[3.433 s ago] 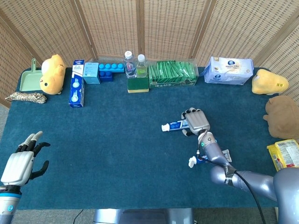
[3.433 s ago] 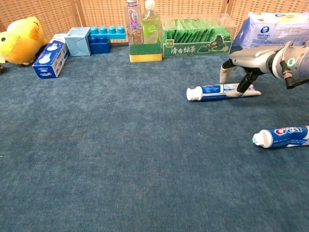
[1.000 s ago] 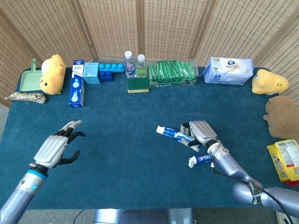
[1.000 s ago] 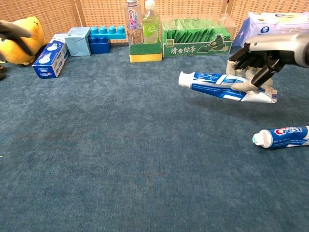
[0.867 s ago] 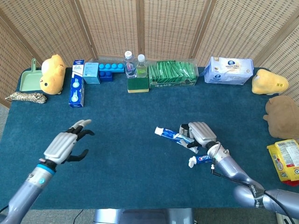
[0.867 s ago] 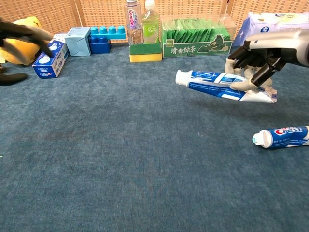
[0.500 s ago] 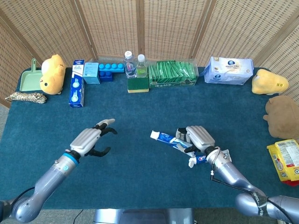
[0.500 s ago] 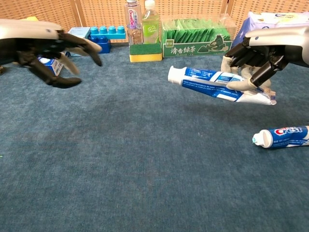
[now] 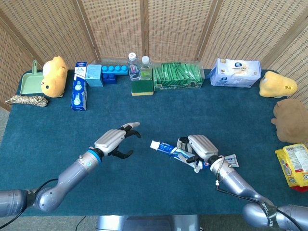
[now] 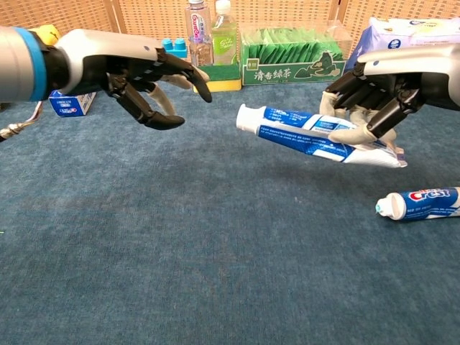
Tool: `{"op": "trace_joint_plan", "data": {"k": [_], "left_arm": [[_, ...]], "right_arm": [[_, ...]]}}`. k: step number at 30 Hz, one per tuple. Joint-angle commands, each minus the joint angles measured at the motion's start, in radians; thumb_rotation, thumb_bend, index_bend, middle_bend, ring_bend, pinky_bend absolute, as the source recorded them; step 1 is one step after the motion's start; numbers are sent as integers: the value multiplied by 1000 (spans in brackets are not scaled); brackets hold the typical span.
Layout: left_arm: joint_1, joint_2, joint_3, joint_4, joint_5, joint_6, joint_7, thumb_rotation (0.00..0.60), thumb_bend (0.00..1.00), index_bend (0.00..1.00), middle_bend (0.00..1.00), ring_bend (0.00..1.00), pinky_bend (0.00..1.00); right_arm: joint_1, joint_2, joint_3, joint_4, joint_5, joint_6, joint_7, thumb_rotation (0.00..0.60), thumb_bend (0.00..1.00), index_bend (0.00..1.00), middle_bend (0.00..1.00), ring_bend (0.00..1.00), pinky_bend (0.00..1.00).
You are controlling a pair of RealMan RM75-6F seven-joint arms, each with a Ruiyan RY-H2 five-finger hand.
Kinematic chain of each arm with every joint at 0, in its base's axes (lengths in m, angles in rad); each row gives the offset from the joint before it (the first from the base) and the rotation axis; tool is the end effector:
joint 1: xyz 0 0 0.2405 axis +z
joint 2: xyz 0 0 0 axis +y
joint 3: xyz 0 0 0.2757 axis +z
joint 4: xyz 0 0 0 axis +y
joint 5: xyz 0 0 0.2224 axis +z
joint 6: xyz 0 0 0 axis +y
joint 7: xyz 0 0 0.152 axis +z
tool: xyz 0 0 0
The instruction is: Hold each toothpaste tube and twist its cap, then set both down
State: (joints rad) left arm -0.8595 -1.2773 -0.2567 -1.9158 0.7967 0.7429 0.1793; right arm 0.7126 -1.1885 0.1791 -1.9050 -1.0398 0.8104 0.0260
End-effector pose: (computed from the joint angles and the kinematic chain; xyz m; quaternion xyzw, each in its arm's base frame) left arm -0.0832 0.3373 0.0112 -0.7138 -0.5461 -0.3675 0.2391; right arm -0.1421 -0.3234 0.0398 0.6833 -0.5578 0.3854 0.2710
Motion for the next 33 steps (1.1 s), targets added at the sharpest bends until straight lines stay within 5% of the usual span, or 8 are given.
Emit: {"op": "trace_joint_plan", "data": {"k": [1, 33], "left_arm": [[-22, -16, 3, 14, -12, -1, 8, 600, 368, 260, 44, 0, 223], [-129, -158, 49, 78, 14, 67, 19, 600, 368, 283, 45, 0, 219]], "right_arm": [[-1, 5, 0, -7, -4, -5, 9, 600, 558, 905, 724, 674, 731], [-1, 23, -9, -37, -30, -26, 63, 600, 557, 905, 724, 674, 731]]}}
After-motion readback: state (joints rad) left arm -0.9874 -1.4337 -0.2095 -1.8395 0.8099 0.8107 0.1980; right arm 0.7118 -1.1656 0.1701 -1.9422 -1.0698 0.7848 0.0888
